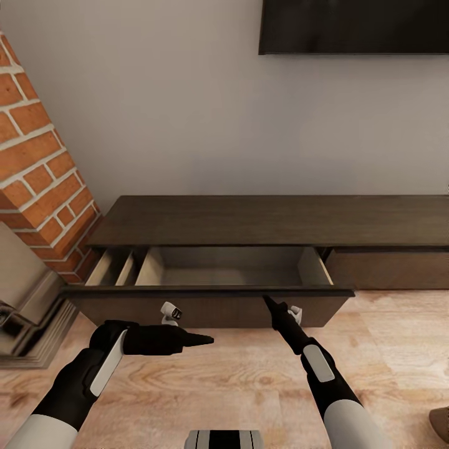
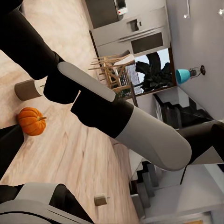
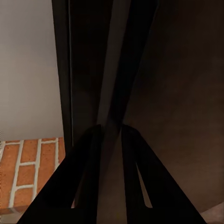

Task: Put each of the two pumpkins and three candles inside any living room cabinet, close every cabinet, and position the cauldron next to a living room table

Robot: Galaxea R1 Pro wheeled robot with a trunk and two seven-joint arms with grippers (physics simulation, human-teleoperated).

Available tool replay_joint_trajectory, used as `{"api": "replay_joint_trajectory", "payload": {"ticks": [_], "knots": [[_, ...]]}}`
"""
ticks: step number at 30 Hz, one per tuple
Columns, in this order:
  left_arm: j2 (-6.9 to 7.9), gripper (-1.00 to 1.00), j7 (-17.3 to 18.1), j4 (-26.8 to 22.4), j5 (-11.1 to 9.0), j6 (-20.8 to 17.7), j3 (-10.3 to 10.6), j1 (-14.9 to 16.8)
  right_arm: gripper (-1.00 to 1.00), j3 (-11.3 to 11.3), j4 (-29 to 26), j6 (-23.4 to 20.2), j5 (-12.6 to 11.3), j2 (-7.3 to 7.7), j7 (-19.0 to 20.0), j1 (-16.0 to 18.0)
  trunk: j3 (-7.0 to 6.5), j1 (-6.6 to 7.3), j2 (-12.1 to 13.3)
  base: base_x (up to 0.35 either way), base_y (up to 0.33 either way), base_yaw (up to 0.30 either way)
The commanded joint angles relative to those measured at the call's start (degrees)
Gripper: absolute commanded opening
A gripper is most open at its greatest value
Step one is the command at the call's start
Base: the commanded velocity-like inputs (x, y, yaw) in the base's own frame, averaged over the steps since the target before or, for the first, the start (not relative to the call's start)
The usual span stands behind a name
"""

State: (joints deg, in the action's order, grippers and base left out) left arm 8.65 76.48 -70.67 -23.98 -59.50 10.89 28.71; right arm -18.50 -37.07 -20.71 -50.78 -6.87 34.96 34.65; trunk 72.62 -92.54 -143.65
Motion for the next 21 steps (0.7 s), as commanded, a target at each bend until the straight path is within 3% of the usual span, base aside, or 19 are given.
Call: {"api": "replay_joint_trajectory", "payload": {"ticks": [1,21], "knots": [[0.05,1.0,0.08,0.01,-0.19,-0.5,0.1,0.03,-1.0,-0.22,-0.64,-1.0,-1.34,-0.08,1.95,0.06,0.03,0.03,-0.03,-0.058,0.0,0.0],[0.05,1.0,0.08,0.01,-0.19,-0.5,0.1,0.03,-1.0,-0.22,-0.64,-1.0,-1.34,-0.08,1.95,0.06,0.03,0.03,-0.03,-0.054,0.0,0.0]]}}
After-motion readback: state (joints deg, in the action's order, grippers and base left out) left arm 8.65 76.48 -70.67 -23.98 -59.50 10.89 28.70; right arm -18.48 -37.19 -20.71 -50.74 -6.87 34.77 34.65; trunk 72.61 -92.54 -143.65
